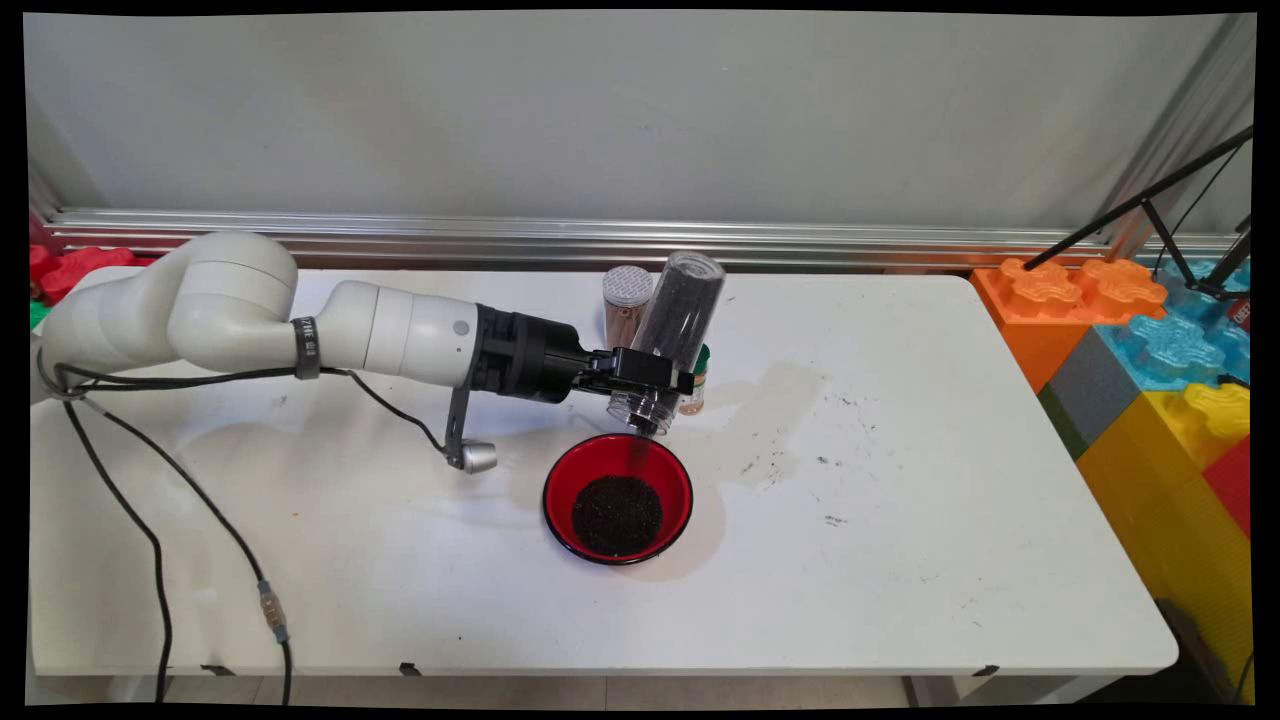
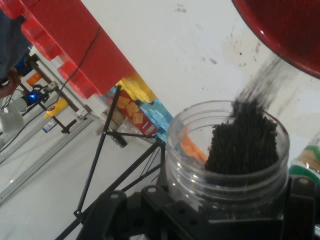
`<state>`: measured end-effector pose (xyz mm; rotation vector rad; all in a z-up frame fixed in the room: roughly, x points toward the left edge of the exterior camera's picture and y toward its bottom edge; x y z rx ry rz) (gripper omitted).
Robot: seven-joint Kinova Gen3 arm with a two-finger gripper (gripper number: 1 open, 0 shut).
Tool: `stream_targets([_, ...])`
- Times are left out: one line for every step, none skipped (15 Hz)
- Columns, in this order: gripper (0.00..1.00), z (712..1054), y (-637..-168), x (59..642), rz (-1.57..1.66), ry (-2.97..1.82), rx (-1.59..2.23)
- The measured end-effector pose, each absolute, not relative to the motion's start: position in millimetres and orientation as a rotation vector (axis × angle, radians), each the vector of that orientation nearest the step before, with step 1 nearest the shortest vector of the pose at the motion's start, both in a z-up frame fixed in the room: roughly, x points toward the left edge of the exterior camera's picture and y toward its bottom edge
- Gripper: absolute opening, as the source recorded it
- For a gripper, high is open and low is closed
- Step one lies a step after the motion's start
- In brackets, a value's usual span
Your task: Pour the black seasoning powder in the red bowl
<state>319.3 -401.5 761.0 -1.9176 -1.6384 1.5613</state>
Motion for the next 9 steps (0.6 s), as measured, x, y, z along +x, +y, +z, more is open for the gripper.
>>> stream_targets([0.0, 761.2, -401.8, 319.4, 1.563, -1.635, -1.921])
stream_targets([0.0, 761.4, -402.1, 319.5, 1.566, -1.631, -1.923])
stream_targets([0.0, 761.4, -402.2, 319.7, 1.567, -1.628, -1.925])
stream_targets([0.0, 761.2, -402.5, 319.6, 1.568, -1.626, -1.927])
stream_targets([0.0, 761.1, -402.7, 319.5, 1.57, -1.623, -1.929])
stream_targets([0.0, 760.9, -402.9, 319.5, 1.57, -1.621, -1.93])
stream_targets([0.0, 760.8, -402.9, 319.4, 1.57, -1.62, -1.931])
stream_targets([0.0, 760.7, -402.9, 319.5, 1.571, -1.618, -1.932])
stream_targets([0.0, 760.5, -402.9, 319.7, 1.571, -1.617, -1.933])
